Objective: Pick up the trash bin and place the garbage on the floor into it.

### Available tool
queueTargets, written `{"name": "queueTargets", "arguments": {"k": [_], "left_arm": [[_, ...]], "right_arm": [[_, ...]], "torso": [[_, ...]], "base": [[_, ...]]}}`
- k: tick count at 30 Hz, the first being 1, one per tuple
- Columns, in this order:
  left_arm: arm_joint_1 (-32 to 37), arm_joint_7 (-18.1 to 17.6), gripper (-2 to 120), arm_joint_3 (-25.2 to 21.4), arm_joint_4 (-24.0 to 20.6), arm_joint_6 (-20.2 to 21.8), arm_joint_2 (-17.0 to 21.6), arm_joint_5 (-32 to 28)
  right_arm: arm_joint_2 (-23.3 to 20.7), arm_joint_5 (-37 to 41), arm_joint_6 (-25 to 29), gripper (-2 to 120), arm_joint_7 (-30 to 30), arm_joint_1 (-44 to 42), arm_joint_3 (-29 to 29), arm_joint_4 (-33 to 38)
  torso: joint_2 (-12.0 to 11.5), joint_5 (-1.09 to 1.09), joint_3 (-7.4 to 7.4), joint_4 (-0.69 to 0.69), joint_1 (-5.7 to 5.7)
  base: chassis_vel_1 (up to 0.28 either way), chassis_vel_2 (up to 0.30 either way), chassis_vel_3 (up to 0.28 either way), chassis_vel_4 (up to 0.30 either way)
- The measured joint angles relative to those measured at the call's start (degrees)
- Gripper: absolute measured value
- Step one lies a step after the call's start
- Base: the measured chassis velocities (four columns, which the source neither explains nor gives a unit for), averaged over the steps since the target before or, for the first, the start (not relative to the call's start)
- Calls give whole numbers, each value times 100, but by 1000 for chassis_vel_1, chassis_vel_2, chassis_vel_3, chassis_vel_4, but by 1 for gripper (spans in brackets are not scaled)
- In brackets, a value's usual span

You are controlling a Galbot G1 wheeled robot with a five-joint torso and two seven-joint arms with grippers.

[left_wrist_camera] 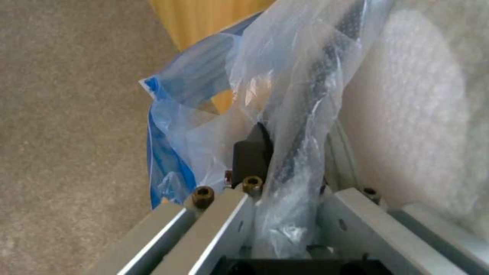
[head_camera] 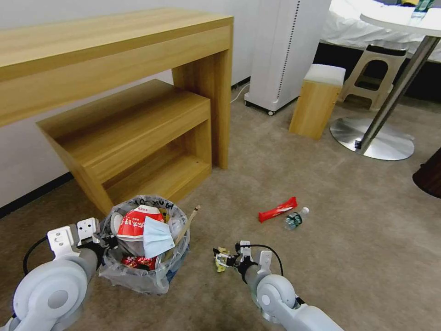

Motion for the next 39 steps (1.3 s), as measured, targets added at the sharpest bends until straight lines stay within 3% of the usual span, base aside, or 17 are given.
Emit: {"name": "queueTargets", "arguments": {"k": [16,20,22,26,39], "left_arm": [[35,-4,0,-24,-49,0,30,10],[56,-25,0,-35,-72,0,33,10],[86,-30,0,-37,-104,0,16,13],[96,-32,0,4,-122,0,-2,23],[81,-26,0,81,-100,0,5,58]], "right_arm": [[190,-269,-61,100,127,77,-184,-205],[372,-207,-364,100,394,236,-231,-453],[659,-296,-585,100,625,477,-281,-1006],[907,-391,-728,100,768,631,-262,-1450],[1204,-491,-757,100,528,793,-76,-2003]], "torso": [[0,2,0,-4,0],[0,2,0,-2,0],[0,2,1,-2,0],[0,1,0,-2,0],[0,1,0,-2,0]], "base": [[7,-4,-8,-7],[0,0,0,0],[0,0,0,0],[0,0,0,0],[0,0,0,0]]}}
